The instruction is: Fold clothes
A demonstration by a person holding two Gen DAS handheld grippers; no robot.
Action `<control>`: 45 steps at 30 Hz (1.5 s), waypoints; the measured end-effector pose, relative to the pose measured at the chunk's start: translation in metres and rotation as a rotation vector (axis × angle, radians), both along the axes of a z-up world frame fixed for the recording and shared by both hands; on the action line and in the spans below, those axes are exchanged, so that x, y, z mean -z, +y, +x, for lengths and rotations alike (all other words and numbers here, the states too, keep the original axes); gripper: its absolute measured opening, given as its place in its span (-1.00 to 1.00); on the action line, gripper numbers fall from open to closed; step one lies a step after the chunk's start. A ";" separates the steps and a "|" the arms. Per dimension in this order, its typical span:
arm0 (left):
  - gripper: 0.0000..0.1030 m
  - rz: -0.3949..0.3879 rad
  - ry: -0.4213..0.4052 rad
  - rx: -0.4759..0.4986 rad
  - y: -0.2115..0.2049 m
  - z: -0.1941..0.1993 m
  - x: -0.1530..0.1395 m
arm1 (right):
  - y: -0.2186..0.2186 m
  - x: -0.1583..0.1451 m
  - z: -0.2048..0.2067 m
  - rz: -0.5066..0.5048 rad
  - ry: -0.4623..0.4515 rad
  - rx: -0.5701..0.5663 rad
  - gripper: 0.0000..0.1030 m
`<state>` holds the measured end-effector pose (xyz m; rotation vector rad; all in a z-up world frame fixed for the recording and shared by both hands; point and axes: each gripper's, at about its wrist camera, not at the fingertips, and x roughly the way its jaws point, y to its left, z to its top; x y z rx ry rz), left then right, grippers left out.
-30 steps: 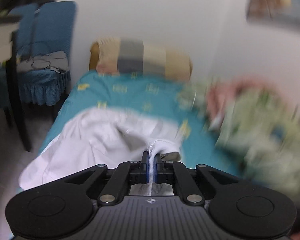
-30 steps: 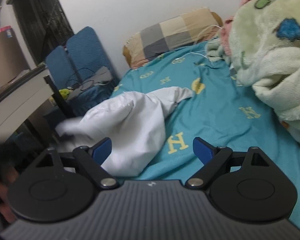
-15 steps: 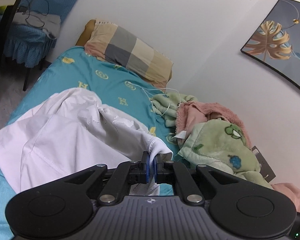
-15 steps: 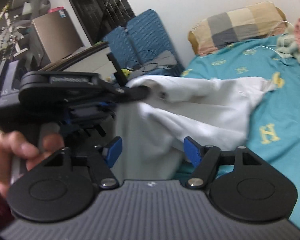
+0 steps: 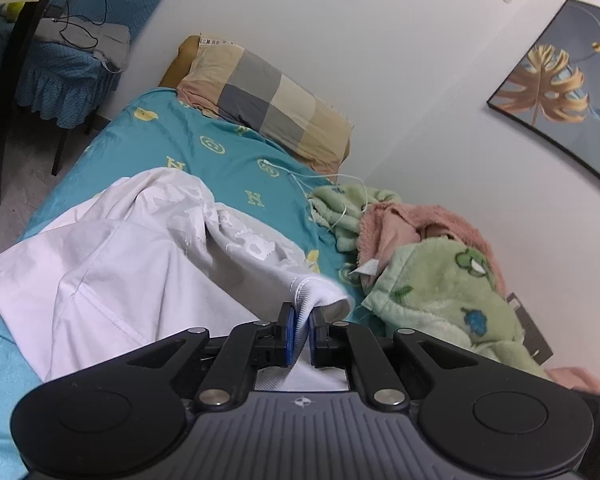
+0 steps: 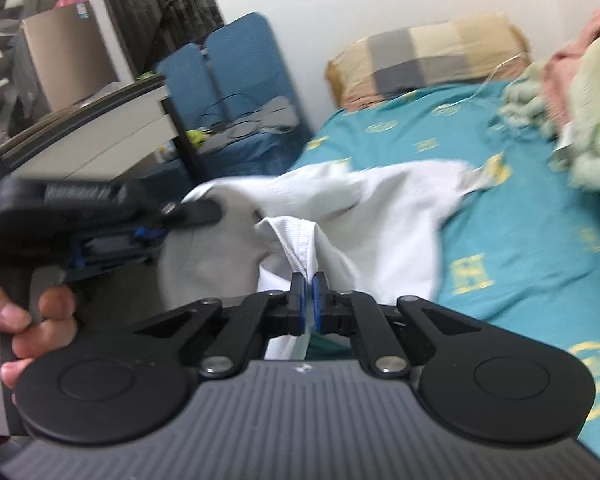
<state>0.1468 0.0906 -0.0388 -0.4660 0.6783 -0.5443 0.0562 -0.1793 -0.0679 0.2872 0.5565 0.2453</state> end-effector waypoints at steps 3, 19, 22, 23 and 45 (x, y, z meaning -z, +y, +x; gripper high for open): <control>-0.88 0.084 0.007 -0.007 -0.008 -0.006 0.003 | -0.025 -0.006 -0.007 -0.031 0.022 0.068 -0.88; -0.86 0.367 -0.023 -0.055 -0.031 -0.025 0.005 | -0.043 0.031 -0.005 -0.025 0.108 0.086 -0.15; -0.87 0.328 -0.076 -0.041 -0.035 -0.025 -0.003 | -0.019 0.035 0.005 -0.086 0.067 -0.035 0.29; -0.88 0.312 -0.093 -0.038 -0.036 -0.025 -0.005 | -0.010 0.036 0.010 -0.124 0.064 -0.077 0.28; -0.70 0.311 -0.175 -0.048 -0.066 -0.018 0.017 | -0.080 0.004 0.052 0.313 -0.012 0.025 -0.84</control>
